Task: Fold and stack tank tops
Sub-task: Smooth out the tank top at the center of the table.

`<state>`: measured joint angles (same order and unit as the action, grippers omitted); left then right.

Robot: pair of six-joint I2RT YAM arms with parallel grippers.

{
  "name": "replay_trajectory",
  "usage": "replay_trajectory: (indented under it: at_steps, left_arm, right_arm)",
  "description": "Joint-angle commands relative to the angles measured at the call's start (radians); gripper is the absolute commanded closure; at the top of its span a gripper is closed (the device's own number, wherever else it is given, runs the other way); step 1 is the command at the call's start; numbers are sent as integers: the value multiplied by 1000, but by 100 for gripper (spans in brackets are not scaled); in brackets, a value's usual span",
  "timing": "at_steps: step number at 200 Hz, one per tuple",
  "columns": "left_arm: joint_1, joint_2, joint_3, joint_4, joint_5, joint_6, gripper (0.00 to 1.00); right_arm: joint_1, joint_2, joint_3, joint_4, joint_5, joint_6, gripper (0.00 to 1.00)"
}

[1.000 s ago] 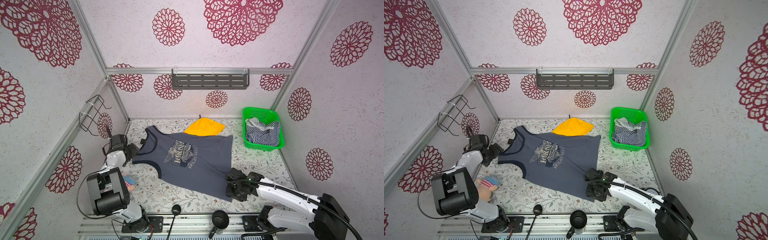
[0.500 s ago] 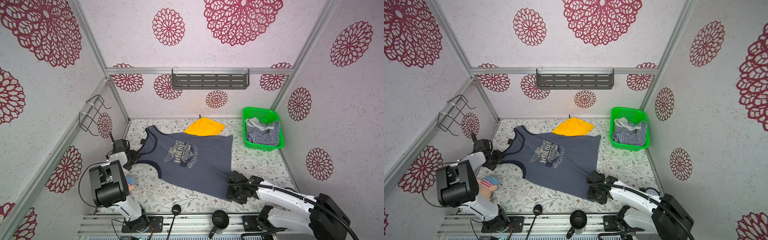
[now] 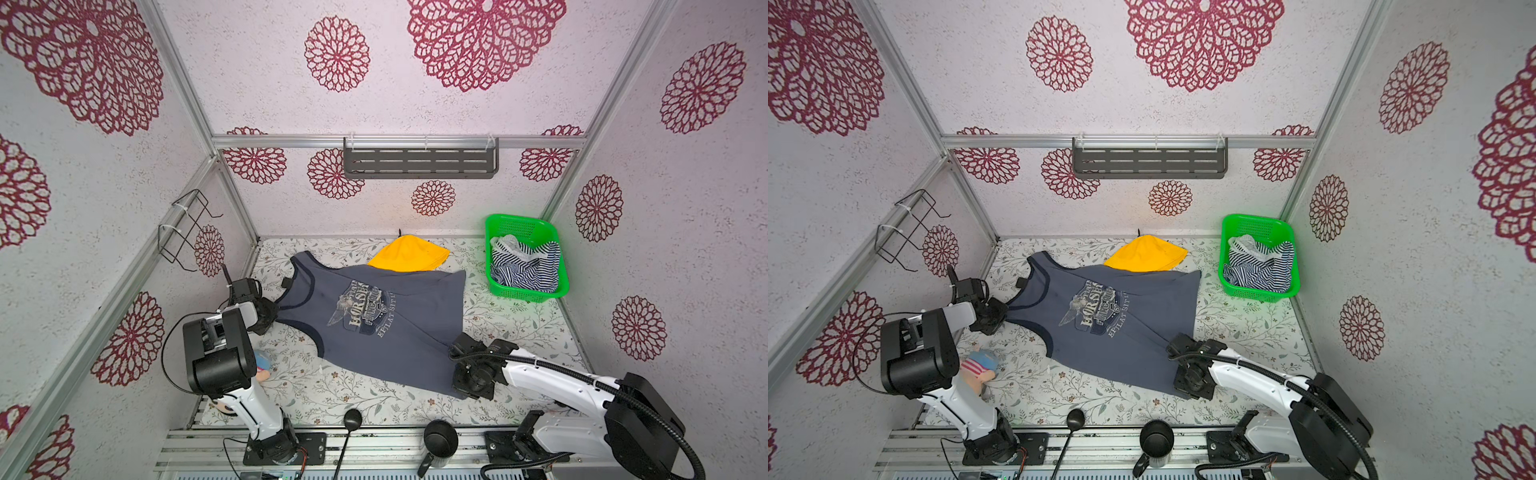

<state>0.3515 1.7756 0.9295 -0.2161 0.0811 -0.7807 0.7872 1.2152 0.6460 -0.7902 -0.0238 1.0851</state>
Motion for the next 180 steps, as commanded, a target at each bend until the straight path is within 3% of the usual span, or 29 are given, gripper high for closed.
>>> replay_trajectory:
  at_steps: [1,31,46,67,73,83,90,99,107,123,156,180]
  left_arm:
    - [-6,-84,-84,-46,8,-18,100]
    - [-4,-262,-196,-86,-31,-43,100]
    - [-3,-316,-225,-105,-59,-35,100]
    - [4,-282,-186,-139,-48,-1,100]
    - [3,-266,-167,-152,-42,7,83]
    - [-6,-267,-142,-174,-35,15,42]
    - [-21,-289,-127,-197,-63,20,22]
    - [-51,-336,-104,-250,-118,32,7]
    - [-86,-380,-80,-301,-168,42,0]
    - [-173,-455,-38,-415,-191,29,1]
    - [-477,-574,-85,-602,-134,-85,26]
    - [-679,-658,-135,-743,-181,-202,48]
  right_arm:
    - [-72,-84,30,-267,64,-81,100]
    - [-242,-169,106,-380,63,-203,100]
    - [-264,-140,102,-361,41,-251,100]
    - [-264,-92,98,-267,-19,-289,100]
    - [-264,-79,104,-244,-35,-298,100]
    - [-264,-58,129,-226,-49,-316,100]
    - [-264,-46,144,-225,-52,-327,100]
    - [-264,-37,158,-226,-46,-338,100]
    - [-266,-30,165,-226,-40,-346,100]
    - [-271,-12,160,-209,-43,-360,100]
    - [-292,19,161,-168,-49,-393,100]
    - [-314,69,182,-141,-52,-442,100]
